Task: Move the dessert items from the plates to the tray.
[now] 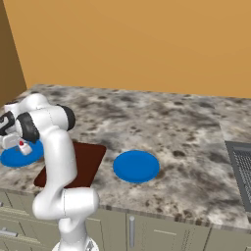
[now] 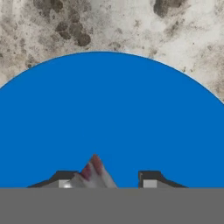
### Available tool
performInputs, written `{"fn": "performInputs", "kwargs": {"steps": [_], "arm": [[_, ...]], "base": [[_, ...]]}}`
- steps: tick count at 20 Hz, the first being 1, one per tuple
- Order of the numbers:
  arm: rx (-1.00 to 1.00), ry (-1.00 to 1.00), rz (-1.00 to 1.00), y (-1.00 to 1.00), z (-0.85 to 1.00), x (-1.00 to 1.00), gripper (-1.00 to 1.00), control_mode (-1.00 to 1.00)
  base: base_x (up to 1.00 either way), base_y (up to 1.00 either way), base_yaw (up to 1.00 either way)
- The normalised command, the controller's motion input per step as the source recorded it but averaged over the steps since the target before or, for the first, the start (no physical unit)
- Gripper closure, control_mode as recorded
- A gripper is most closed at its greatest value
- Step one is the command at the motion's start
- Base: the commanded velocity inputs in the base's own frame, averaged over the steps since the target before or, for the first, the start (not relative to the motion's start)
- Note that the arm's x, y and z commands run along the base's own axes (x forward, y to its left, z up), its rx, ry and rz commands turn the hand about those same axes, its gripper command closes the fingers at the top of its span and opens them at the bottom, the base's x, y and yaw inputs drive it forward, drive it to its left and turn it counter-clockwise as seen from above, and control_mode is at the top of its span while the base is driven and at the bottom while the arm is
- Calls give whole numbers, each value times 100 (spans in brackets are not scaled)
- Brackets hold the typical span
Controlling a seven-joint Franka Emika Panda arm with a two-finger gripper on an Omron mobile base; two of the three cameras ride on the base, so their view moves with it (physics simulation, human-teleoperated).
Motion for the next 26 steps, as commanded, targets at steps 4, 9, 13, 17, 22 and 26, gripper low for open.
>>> {"fn": "performInputs", "kwargs": {"steps": [4, 9, 13, 17, 22, 26], "arm": [[0, 0, 0, -5, 1, 0, 100, -100], [0, 0, 0, -13, 35, -4, 100, -100], [0, 0, 0, -15, 58, -27, 100, -100], [0, 0, 0, -60, 33, -52, 100, -100], [0, 0, 0, -88, 18, -35, 100, -100], [0, 0, 0, -86, 22, -9, 100, -100]], "base": [[0, 0, 0], [0, 0, 0], [0, 0, 0], [0, 0, 0], [0, 0, 0], [0, 0, 0]]}}
